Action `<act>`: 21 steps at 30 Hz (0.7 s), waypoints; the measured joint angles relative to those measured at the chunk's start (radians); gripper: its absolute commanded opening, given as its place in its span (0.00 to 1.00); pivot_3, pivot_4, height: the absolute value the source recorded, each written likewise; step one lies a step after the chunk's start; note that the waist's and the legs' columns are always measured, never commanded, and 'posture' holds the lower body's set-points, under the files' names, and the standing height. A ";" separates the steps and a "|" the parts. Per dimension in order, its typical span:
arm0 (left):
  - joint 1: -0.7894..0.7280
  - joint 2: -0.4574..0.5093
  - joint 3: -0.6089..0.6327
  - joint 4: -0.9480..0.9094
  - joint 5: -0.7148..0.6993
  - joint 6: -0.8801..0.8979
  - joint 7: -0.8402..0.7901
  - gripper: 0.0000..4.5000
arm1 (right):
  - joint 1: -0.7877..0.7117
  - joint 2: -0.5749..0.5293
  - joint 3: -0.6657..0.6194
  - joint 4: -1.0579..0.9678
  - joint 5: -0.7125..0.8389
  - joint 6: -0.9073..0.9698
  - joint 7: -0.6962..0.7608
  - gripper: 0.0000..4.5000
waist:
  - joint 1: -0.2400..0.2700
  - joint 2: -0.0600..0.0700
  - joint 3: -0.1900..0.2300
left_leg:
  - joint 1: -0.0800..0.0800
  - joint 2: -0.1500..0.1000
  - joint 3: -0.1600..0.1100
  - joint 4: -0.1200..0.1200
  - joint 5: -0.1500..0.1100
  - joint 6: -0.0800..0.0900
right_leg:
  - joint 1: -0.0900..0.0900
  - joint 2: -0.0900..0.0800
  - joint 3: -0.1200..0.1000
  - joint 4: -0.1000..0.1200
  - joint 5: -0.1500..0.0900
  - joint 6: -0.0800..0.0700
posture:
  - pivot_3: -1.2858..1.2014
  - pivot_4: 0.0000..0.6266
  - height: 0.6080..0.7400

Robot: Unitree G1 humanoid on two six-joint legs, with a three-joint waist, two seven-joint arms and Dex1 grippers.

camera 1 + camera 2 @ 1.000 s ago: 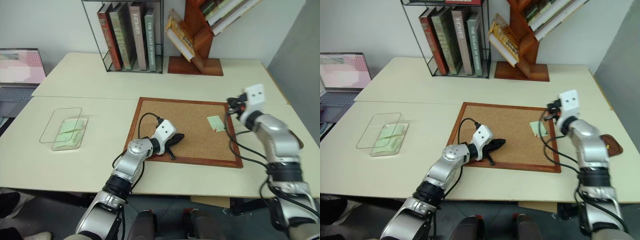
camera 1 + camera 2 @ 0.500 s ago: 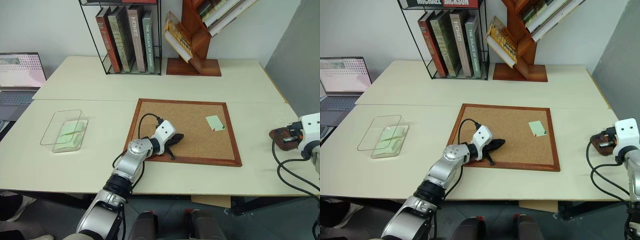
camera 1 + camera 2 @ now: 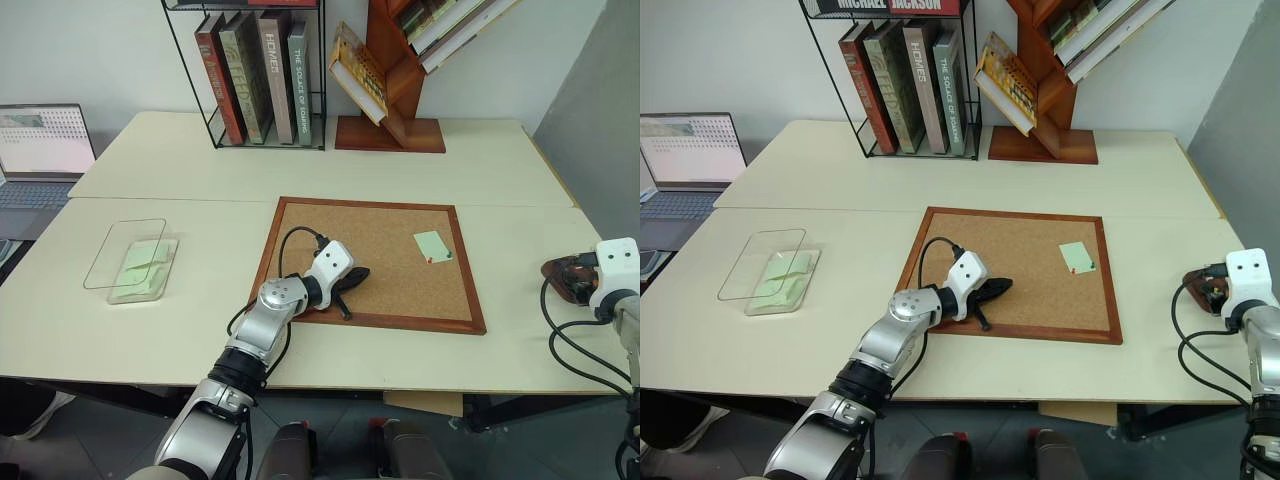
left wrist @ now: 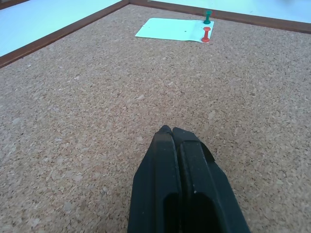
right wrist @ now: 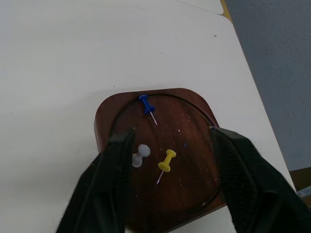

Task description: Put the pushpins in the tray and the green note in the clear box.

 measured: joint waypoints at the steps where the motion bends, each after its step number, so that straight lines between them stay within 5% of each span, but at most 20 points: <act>1: 0.000 0.000 0.000 -0.001 0.000 0.000 0.000 0.00 | -0.005 0.000 0.000 0.000 0.000 -0.003 -0.003 0.76 | 0.000 0.000 0.000 | 0.000 0.000 0.000 0.000 0.000 0.000 | 0.000 0.000 0.000 0.000 0.000 0.000 | 0.52 0.24 1.00; 6: 0.000 0.000 -0.001 0.000 0.000 -0.001 -0.001 0.00 | -0.015 0.000 0.000 0.000 0.001 -0.021 -0.009 0.99 | 0.000 0.000 0.000 | 0.000 0.000 0.000 0.000 0.000 0.000 | 0.000 0.000 0.000 0.000 0.000 0.000 | 0.52 0.24 1.00; 14: -0.002 -0.001 0.000 0.012 0.001 -0.014 -0.001 0.00 | -0.032 -0.009 -0.011 -0.004 0.007 -0.041 -0.011 0.99 | 0.001 0.000 0.000 | 0.000 0.000 0.000 0.000 0.000 0.000 | 0.000 0.000 0.000 0.000 0.000 0.000 | 0.52 0.24 1.00; 21: -0.004 0.000 -0.001 0.016 0.003 -0.021 -0.002 0.00 | 0.018 0.050 0.006 -0.189 0.140 -0.094 0.166 0.99 | 0.000 0.000 0.000 | 0.000 0.000 -0.002 0.000 0.000 0.000 | 0.001 0.001 -0.001 0.000 0.000 0.000 | 0.52 0.24 1.00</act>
